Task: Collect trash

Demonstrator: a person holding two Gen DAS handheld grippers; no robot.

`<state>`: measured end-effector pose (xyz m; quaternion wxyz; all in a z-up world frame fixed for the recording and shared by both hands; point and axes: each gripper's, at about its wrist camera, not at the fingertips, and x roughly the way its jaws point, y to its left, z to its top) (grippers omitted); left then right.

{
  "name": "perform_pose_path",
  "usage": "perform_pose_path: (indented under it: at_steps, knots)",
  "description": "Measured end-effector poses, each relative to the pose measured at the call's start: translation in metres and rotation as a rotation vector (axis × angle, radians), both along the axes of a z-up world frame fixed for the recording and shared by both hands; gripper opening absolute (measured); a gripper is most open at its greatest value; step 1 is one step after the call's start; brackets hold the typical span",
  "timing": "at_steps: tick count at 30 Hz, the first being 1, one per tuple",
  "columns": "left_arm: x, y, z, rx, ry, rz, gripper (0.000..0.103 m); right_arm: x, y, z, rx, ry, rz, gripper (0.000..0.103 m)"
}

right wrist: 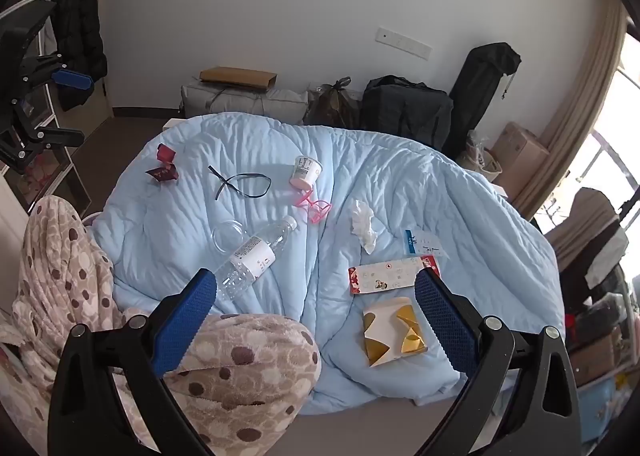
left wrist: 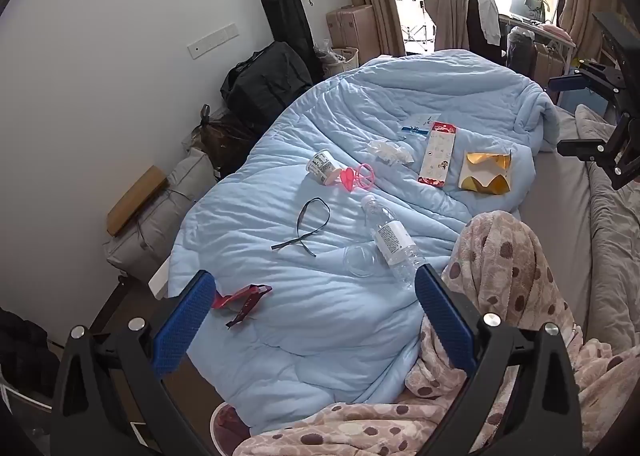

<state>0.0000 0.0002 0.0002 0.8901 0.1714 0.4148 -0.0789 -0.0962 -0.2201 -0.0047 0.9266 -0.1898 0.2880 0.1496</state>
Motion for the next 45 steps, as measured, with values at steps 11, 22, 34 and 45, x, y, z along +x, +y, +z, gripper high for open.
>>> perform_pose_path:
  at_steps: [11,22,34,45]
  knots:
    - [-0.002,0.003,0.002,-0.010,-0.001,0.007,0.098,0.000,0.003,-0.001,-0.006,0.000,-0.008,0.097]
    - [-0.005,0.004,0.002,-0.011,-0.002,0.002,0.098,0.000,0.001,-0.003,0.000,0.006,-0.016,0.097]
    - [-0.001,0.000,-0.013,-0.025,0.032,0.003,0.098,-0.002,-0.002,-0.009,0.004,0.021,-0.046,0.097]
    - [-0.003,-0.009,-0.020,0.001,0.021,-0.029,0.098,-0.003,-0.003,-0.008,0.004,0.024,-0.046,0.097]
